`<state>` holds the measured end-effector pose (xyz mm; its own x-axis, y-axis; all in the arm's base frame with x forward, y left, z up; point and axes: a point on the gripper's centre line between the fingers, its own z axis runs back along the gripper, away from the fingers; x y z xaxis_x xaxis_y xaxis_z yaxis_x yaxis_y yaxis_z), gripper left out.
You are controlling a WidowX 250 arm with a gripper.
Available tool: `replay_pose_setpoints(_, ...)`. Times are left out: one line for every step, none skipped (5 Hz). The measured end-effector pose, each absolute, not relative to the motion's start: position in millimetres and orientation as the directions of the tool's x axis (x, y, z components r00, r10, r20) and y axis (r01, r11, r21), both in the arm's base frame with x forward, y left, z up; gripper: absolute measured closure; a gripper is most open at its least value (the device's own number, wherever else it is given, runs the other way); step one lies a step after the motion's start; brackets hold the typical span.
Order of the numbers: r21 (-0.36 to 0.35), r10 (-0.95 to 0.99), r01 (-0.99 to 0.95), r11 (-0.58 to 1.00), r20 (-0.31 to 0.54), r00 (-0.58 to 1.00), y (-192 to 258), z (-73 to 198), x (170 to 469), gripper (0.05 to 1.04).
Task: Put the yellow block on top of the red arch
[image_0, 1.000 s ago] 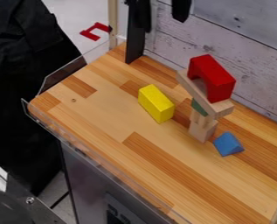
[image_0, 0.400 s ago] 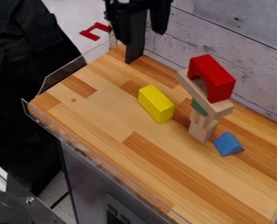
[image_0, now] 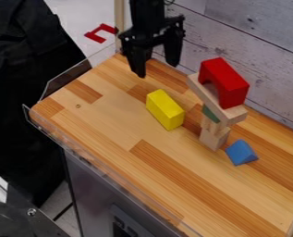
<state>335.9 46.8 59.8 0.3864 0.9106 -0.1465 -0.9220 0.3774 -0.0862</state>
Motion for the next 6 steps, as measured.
replay_pose_setpoints(-0.068,0.913,-0.93,0.36,-0.177,0.367,47,41,338,0.083)
replay_pose_setpoints(-0.063,0.916,-0.933,0.353,-0.182,0.359,48,35,343,0.083)
replay_pose_setpoints(-0.031,0.913,-0.934,0.357,-0.198,0.356,47,32,338,0.083)
replay_pose_setpoints(0.008,0.908,-0.929,0.369,-0.215,0.359,44,27,332,0.083)
replay_pose_setpoints(0.063,0.914,-0.935,0.35,-0.242,0.326,40,17,316,0.083)
replay_pose_setpoints(0.06,0.914,-0.939,0.338,-0.26,0.312,36,13,313,0.083)
